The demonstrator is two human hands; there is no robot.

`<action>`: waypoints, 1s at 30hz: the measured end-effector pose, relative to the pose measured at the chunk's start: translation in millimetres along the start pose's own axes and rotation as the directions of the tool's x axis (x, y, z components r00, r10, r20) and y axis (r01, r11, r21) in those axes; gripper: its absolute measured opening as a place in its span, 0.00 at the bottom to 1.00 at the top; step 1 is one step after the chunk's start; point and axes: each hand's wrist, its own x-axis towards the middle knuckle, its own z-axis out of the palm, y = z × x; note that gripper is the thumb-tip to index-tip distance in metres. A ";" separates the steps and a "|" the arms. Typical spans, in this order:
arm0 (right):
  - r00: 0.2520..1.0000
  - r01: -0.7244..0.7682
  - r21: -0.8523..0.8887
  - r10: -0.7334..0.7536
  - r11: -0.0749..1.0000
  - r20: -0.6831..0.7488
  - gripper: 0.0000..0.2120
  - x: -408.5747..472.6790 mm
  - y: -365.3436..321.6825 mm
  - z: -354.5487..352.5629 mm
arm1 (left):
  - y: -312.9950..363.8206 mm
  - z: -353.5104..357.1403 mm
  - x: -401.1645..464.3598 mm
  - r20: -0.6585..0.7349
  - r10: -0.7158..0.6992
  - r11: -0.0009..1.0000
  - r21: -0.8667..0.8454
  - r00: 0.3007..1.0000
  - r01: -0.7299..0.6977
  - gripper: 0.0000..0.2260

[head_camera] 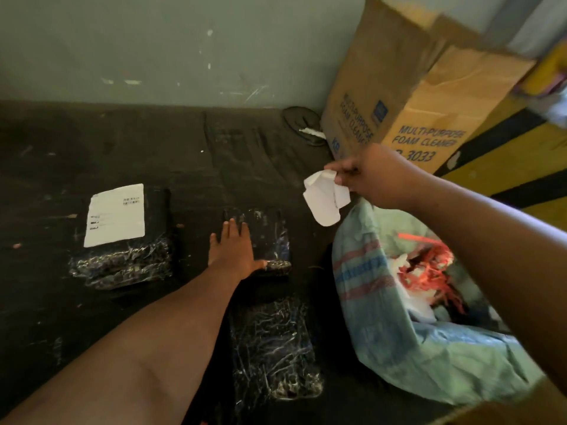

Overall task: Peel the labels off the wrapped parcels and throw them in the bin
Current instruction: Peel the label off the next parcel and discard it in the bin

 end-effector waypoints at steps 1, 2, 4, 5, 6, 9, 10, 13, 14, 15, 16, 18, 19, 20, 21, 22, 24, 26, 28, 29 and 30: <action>1.000 0.003 -0.053 -0.002 0.999 0.020 0.15 -7.3 10.4 -5.7 | 8.2 -3.6 -3.3 -0.027 0.028 1.000 -0.008 0.999 -0.028 0.51; 0.999 0.008 -0.105 -0.003 0.994 0.047 0.15 -12.4 21.3 -9.6 | 15.7 -6.7 -6.1 -0.061 0.056 0.998 -0.024 0.997 -0.058 0.50; 0.996 -0.019 -0.195 0.036 0.981 0.083 0.15 -26.4 45.2 -19.1 | 38.5 -14.1 -12.4 -0.136 0.119 0.990 -0.058 0.984 -0.127 0.47; 0.995 -0.043 -0.221 0.062 0.974 0.081 0.13 -34.9 57.0 -24.7 | 53.5 -18.0 -15.7 -0.164 0.148 0.984 -0.073 0.975 -0.161 0.45; 0.993 -0.068 -0.224 0.087 0.972 0.076 0.12 -44.5 67.7 -31.1 | 69.6 -21.9 -19.0 -0.184 0.172 0.978 -0.088 0.968 -0.191 0.44; 0.987 -0.140 -0.190 0.153 0.972 0.055 0.11 -73.5 98.2 -45.6 | 120.6 -31.7 -31.4 -0.223 0.218 0.956 -0.144 0.950 -0.254 0.40; 0.982 -0.175 -0.183 0.185 0.967 0.036 0.14 -82.9 110.0 -48.4 | 137.1 -33.5 -36.2 -0.224 0.233 0.948 -0.163 0.946 -0.272 0.39; 0.956 -0.291 -0.068 0.287 0.954 -0.064 0.17 -116.6 142.8 -54.1 | 181.5 -33.3 -50.8 -0.225 0.293 0.920 -0.196 0.929 -0.338 0.37; 0.948 -0.314 -0.046 0.310 0.948 -0.075 0.14 -127.9 151.8 -54.6 | 194.4 -31.8 -54.6 -0.234 0.306 0.911 -0.210 0.923 -0.356 0.36; 0.945 -0.319 -0.050 0.315 0.946 -0.083 0.09 -138.1 161.2 -53.7 | 206.7 -29.9 -57.4 -0.248 0.314 0.902 -0.223 0.917 -0.369 0.36; 0.940 -0.335 -0.075 0.328 0.939 -0.095 0.06 -146.8 172.3 -52.6 | 218.2 -27.2 -59.2 -0.262 0.314 0.897 -0.234 0.913 -0.376 0.36; 0.927 -0.365 -0.066 0.355 0.929 -0.120 0.06 -162.7 190.9 -50.1 | 239.2 -20.9 -61.5 -0.260 0.300 0.896 -0.253 0.918 -0.364 0.38; 0.918 -0.381 -0.024 0.375 0.924 -0.130 0.12 -170.4 199.2 -49.3 | 247.9 -17.4 -62.8 -0.243 0.282 0.902 -0.263 0.928 -0.343 0.40; 0.914 -0.390 -0.001 0.386 0.921 -0.127 0.16 -177.4 205.4 -48.8 | 254.6 -13.3 -63.9 -0.220 0.260 0.909 -0.272 0.940 -0.315 0.41; 0.915 -0.383 0.006 0.381 0.924 -0.130 0.18 -183.3 210.0 -48.4 | 259.3 -9.4 -65.1 -0.200 0.238 0.916 -0.278 0.950 -0.288 0.43; 0.919 -0.379 -0.035 0.372 0.925 -0.127 0.18 -187.1 214.7 -47.4 | 262.0 -5.4 -65.6 -0.189 0.221 0.922 -0.280 0.957 -0.268 0.43; 0.918 -0.386 -0.077 0.374 0.919 -0.131 0.16 -190.4 220.9 -45.7 | 262.9 -0.5 -64.7 -0.192 0.198 0.933 -0.265 0.961 -0.245 0.44; 0.906 -0.404 0.000 0.400 0.915 -0.137 0.10 -189.8 229.9 -43.0 | 260.3 0.9 -62.4 -0.191 0.191 0.944 -0.233 0.963 -0.233 0.44; 0.907 -0.395 0.022 0.393 0.919 -0.149 0.08 -189.6 237.6 -40.6 | 259.4 1.3 -60.7 -0.187 0.193 0.951 -0.207 0.963 -0.231 0.44; 0.912 -0.388 0.003 0.385 0.922 -0.144 0.08 -188.3 242.3 -38.9 | 259.7 1.4 -60.1 -0.187 0.193 0.952 -0.203 0.963 -0.230 0.44; 0.917 -0.384 -0.011 0.380 0.923 -0.122 0.09 -187.6 246.5 -37.2 | 259.8 1.8 -59.8 -0.189 0.191 0.952 -0.203 0.963 -0.229 0.44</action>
